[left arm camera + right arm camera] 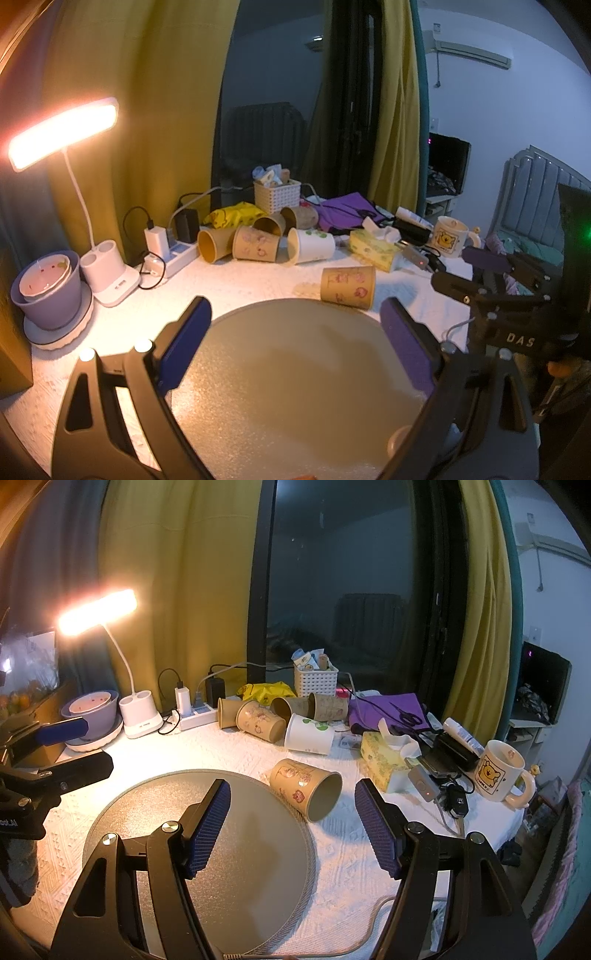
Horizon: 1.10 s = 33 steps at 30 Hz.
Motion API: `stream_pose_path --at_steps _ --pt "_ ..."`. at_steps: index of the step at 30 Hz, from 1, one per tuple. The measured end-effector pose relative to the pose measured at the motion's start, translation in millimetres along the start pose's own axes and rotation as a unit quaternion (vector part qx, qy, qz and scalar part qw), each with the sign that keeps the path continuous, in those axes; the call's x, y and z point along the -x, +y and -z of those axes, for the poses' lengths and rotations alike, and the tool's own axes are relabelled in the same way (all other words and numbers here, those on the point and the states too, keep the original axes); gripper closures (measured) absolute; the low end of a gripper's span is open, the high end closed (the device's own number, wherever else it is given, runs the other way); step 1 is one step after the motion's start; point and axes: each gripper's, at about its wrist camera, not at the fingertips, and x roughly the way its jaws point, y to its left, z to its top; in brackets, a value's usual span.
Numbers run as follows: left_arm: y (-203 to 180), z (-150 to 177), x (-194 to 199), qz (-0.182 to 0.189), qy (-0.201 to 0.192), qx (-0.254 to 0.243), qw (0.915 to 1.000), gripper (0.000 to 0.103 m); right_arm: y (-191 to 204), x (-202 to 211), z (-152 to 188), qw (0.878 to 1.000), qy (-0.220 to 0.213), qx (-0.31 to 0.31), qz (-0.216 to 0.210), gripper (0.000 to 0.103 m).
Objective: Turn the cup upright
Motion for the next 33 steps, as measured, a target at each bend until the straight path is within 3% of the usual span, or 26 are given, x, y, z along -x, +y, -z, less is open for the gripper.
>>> stream_pose_path --at_steps 20,28,33 --pt "4 1 -8 -0.004 0.008 -0.007 0.9999 0.009 -2 0 0 1.0 0.0 -0.002 -0.008 0.03" --pt "3 10 -46 -0.013 0.049 -0.012 0.9986 0.009 -26 -34 2 1.0 0.023 -0.01 -0.017 0.03" --pt "0 0 -76 -0.035 0.079 -0.041 0.9954 0.009 -55 -68 1 0.999 0.046 -0.017 -0.021 0.03"
